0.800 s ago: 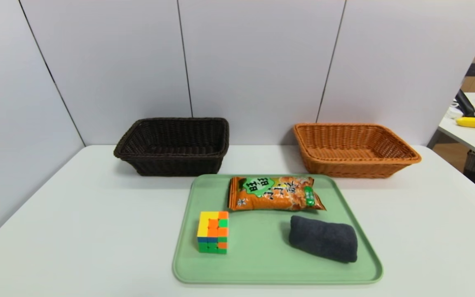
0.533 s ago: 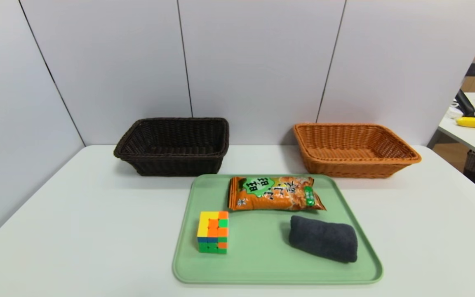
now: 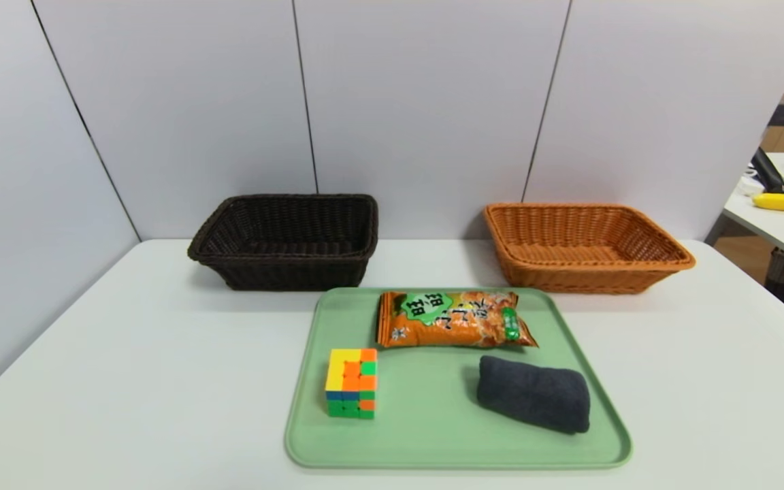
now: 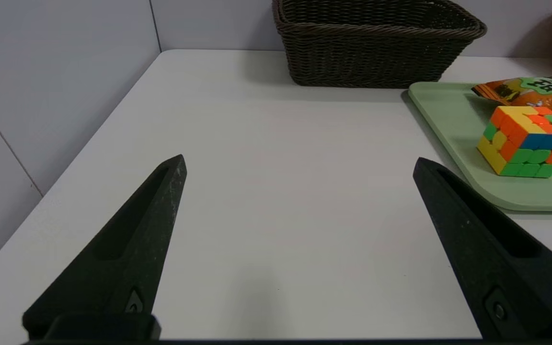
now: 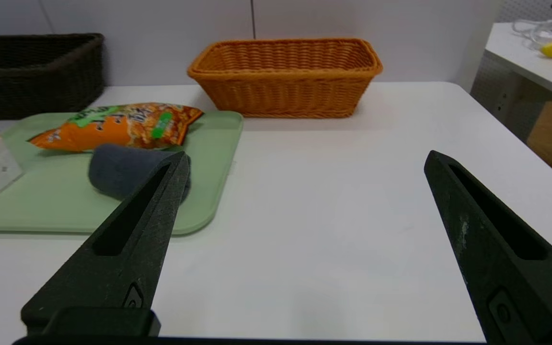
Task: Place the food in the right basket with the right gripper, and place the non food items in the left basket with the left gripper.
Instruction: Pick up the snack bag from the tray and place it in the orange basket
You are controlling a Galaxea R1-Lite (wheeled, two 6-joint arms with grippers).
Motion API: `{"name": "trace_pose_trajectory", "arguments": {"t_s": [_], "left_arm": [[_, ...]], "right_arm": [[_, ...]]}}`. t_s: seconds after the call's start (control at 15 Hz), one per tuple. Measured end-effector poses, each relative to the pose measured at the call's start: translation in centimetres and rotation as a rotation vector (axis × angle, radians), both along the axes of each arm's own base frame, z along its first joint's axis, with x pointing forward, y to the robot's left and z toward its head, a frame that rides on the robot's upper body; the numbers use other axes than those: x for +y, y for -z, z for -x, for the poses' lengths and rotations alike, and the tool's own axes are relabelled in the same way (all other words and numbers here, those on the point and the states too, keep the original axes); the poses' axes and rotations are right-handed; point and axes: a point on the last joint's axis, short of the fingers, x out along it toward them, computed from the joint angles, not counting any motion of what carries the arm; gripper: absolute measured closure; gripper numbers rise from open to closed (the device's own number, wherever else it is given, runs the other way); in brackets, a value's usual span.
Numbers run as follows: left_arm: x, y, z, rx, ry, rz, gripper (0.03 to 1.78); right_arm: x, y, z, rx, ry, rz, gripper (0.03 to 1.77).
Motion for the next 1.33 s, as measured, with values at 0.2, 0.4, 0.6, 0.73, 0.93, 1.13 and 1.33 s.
{"name": "trace_pose_trajectory", "arguments": {"t_s": [0.2, 0.4, 0.6, 0.73, 0.93, 1.13, 1.33], "left_arm": [[-0.1, -2.5, 1.4, 0.001, 0.047, -0.058, 0.12], [-0.1, -6.1, 1.3, -0.006, 0.054, -0.072, 0.12], [-0.1, -10.0, -0.1, 0.027, 0.058, -0.077, 0.12], [-0.2, -12.2, -1.7, 0.062, 0.059, -0.081, 0.12], [-0.2, -15.0, -5.0, 0.077, 0.061, -0.086, 0.12], [-0.3, -16.2, -8.1, 0.098, 0.070, -0.099, 0.12], [-0.3, -15.8, -8.9, 0.139, 0.074, -0.100, 0.12]], "right_arm": [[0.2, -4.3, 1.0, 0.020, -0.083, 0.028, 0.10], [0.3, -8.8, 0.1, 0.033, -0.152, 0.058, 0.10], [0.4, -13.4, -2.1, 0.053, -0.193, 0.075, 0.10], [0.5, -16.2, -4.3, 0.075, -0.217, 0.083, 0.10], [0.8, -19.8, -8.0, 0.100, -0.281, 0.096, 0.10], [2.2, -22.6, -12.3, 0.138, -0.429, 0.110, 0.10], [4.7, -24.4, -15.9, 0.253, -0.555, 0.134, 0.10]]}}
